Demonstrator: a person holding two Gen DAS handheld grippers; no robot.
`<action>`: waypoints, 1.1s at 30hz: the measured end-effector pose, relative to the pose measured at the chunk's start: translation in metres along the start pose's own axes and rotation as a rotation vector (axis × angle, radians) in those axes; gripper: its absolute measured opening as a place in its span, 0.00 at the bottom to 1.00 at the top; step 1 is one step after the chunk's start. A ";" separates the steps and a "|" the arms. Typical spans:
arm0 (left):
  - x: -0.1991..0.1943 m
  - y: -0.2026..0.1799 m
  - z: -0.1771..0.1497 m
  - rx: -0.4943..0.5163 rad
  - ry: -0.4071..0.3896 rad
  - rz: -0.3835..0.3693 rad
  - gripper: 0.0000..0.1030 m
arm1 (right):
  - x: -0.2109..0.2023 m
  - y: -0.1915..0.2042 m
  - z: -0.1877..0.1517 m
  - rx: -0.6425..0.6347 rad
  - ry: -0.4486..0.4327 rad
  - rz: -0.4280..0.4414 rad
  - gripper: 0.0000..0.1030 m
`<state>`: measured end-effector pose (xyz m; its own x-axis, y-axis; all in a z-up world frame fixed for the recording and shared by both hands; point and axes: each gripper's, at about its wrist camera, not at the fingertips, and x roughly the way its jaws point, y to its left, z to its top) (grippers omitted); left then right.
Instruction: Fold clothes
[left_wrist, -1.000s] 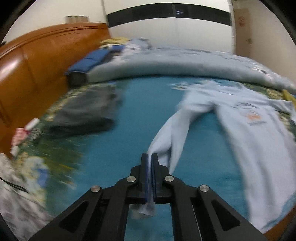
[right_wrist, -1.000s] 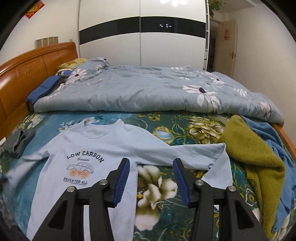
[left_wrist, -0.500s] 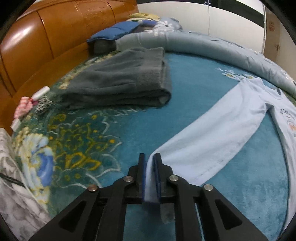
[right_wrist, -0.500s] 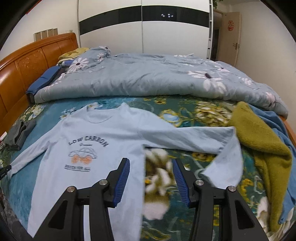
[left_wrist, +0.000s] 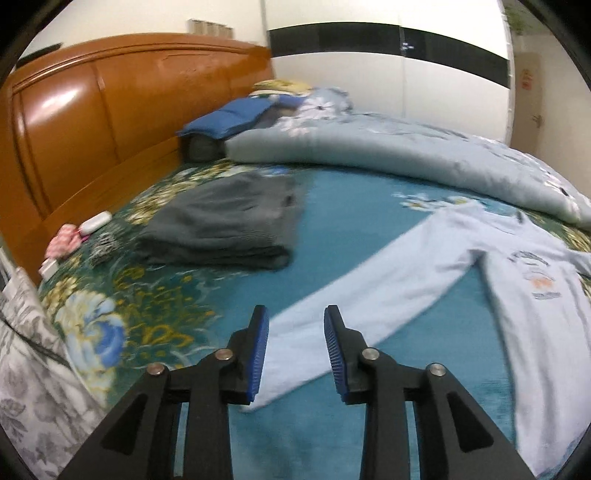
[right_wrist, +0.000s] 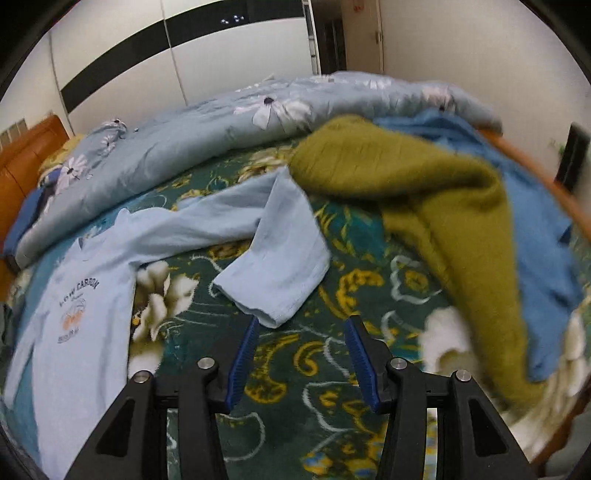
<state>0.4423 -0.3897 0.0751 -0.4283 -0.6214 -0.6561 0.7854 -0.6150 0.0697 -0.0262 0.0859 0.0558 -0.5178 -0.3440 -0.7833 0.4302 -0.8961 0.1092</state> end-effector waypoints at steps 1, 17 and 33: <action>-0.001 -0.007 0.001 0.011 0.000 -0.014 0.31 | 0.005 0.004 0.001 -0.017 0.005 0.006 0.51; -0.002 -0.043 -0.002 0.016 0.046 -0.073 0.31 | 0.070 0.059 0.029 -0.256 0.068 -0.008 0.37; 0.007 -0.077 -0.005 0.079 0.070 -0.137 0.31 | -0.061 -0.110 0.104 0.273 -0.186 0.047 0.05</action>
<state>0.3809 -0.3441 0.0618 -0.4948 -0.4955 -0.7139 0.6832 -0.7295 0.0328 -0.1184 0.1762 0.1549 -0.6389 -0.4092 -0.6514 0.2555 -0.9116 0.3220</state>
